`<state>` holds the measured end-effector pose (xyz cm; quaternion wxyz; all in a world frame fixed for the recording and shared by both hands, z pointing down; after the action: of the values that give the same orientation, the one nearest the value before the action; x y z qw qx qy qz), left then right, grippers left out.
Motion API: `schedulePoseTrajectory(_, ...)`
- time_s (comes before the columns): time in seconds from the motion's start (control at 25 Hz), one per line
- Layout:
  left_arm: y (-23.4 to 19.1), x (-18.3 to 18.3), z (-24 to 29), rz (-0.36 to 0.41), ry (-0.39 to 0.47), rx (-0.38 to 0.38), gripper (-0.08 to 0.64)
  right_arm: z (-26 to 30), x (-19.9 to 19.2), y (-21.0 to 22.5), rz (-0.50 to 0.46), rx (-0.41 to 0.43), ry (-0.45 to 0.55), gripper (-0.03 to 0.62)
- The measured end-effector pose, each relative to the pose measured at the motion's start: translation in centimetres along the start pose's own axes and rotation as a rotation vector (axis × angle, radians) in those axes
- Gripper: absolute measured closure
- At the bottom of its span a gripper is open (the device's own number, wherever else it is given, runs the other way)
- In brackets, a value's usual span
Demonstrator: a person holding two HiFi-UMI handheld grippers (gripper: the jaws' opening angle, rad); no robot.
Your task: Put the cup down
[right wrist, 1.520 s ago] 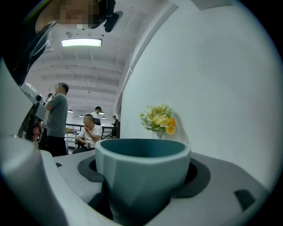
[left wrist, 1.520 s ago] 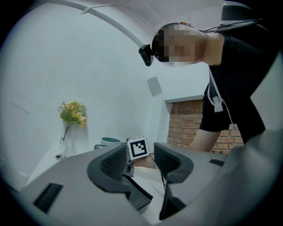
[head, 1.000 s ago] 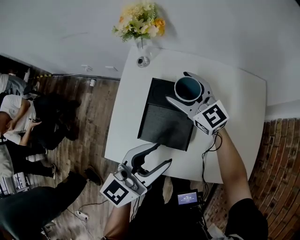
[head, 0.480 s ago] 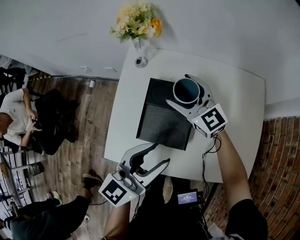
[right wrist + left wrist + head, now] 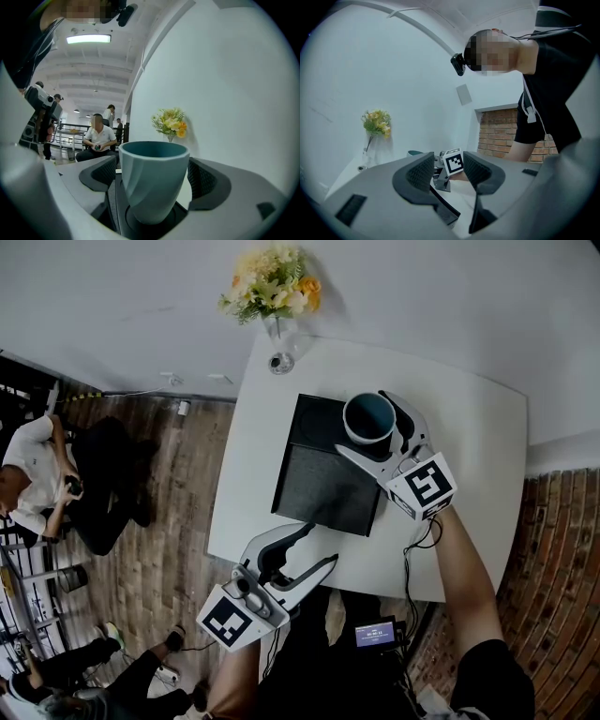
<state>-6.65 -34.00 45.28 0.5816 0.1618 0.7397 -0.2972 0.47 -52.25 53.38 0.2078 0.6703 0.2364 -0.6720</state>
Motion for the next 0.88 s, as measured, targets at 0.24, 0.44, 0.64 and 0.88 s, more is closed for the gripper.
schedulePoseTrajectory(0.24,0.2,0.4,-0.2,0.011,0.011,0.006,0.373,-1.8,1.0,0.0,0.021,-0.053,0.019,0.130)
schedulePoseTrajectory(0.44,0.4,0.8,-0.4,0.030,0.013,0.011,0.374,-3.5,1.8,-0.7,0.075,-0.097,0.041,0.130)
schedulePoseTrajectory(0.64,0.6,1.1,-0.8,0.066,0.000,0.040,0.373,-5.3,3.0,-2.0,0.093,-0.127,0.057,0.130)
schedulePoseTrajectory(0.88,0.6,1.5,-1.6,0.103,-0.018,0.091,0.373,-7.3,5.0,-2.9,0.069,-0.168,0.073,0.132)
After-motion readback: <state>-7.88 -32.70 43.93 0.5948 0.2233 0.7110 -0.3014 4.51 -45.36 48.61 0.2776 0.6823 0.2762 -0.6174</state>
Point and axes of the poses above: the fingertips, and each gripper's own axes: z forward along the fingers, y to its right, x out of its top, the point moved 2 cm from there along -z, backward along the fingers, and after that the axes turned 8 degrees about y, right-handed, at the moved point
